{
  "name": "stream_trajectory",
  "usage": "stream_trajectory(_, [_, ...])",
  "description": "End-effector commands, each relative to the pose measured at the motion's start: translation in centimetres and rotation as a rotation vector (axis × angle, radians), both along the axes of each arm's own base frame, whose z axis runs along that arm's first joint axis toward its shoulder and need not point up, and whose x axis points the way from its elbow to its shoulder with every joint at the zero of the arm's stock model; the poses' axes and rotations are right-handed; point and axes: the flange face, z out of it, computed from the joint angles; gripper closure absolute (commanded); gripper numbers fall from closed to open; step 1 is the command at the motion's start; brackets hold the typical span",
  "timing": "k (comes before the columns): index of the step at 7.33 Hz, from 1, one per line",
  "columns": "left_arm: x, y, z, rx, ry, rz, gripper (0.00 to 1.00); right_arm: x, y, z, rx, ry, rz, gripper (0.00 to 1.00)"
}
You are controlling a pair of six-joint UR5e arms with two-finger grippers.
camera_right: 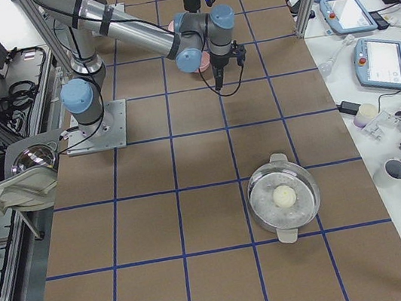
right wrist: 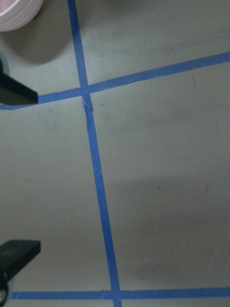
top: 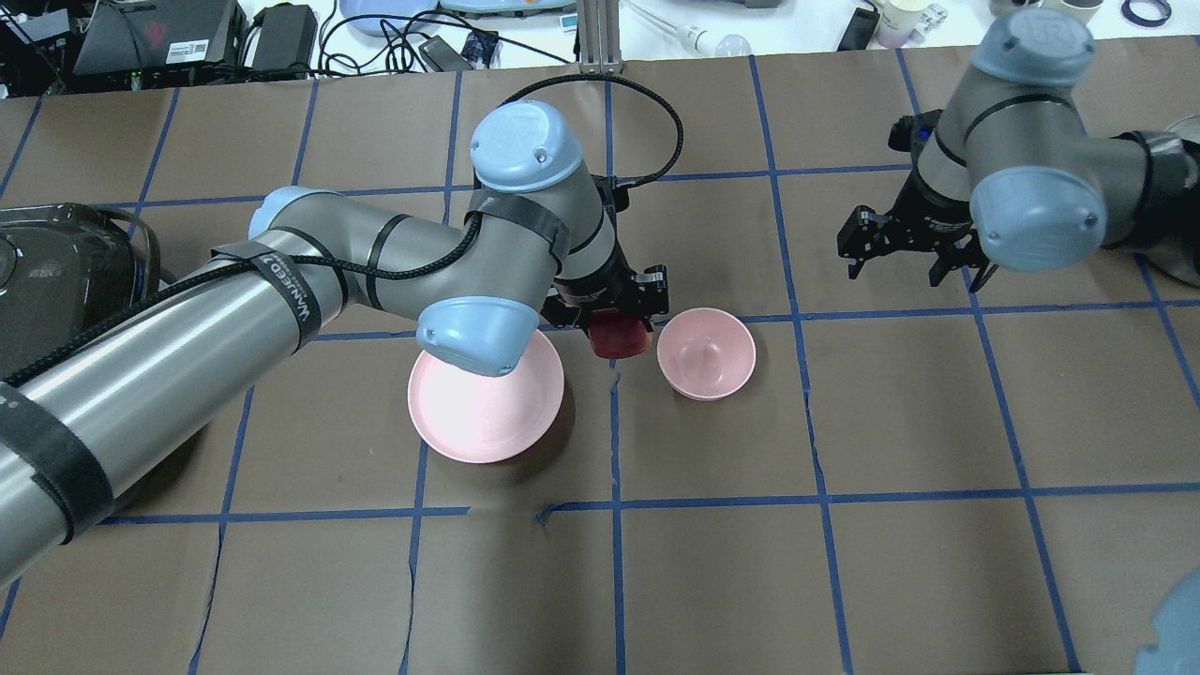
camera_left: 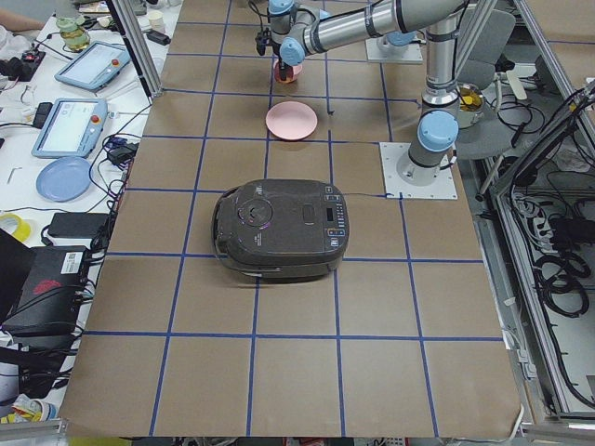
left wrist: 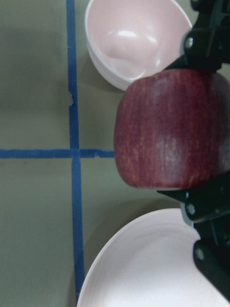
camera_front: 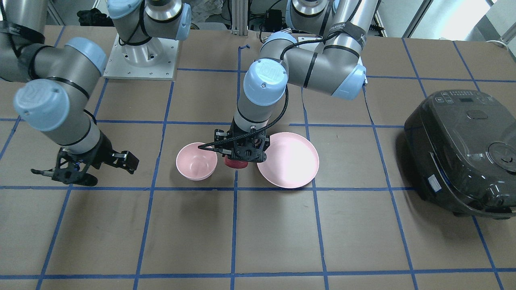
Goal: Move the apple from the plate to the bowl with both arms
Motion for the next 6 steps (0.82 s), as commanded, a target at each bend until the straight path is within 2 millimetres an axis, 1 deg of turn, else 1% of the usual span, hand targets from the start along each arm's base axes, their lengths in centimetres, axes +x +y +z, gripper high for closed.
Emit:
stream_trajectory(1, [-5.5, 1.5, 1.1, -0.062, 0.047, -0.026, 0.95, -0.6, 0.9, 5.3, -0.069, 0.016, 0.005, 0.0])
stream_trajectory(2, [-6.5, 1.5, -0.4, -0.055, 0.04, -0.026, 0.95, 0.0, 2.0, 11.0, -0.093, 0.021, 0.011, 0.0])
stream_trajectory(3, [-7.8, 1.5, -3.0, -0.057, 0.038, -0.043, 0.95, 0.1, 2.9, 18.3, -0.141, 0.025, 0.017, 0.0])
stream_trajectory(4, [-8.5, 1.3, -3.8, -0.085, 0.048, -0.045, 0.95, 0.2, 3.3, 24.9, -0.213, 0.044, 0.019, 0.0])
stream_trajectory(5, [-8.9, 1.2, -4.6, -0.077, 0.044, -0.048, 0.94, 0.4, 4.3, 26.8, -0.125, 0.029, 0.011, 0.0])
stream_trajectory(6, [-9.0, 1.2, -5.4, -0.066, 0.038, -0.051, 0.52, 0.5, 4.4, 25.9, -0.071, 0.016, 0.014, 0.0])
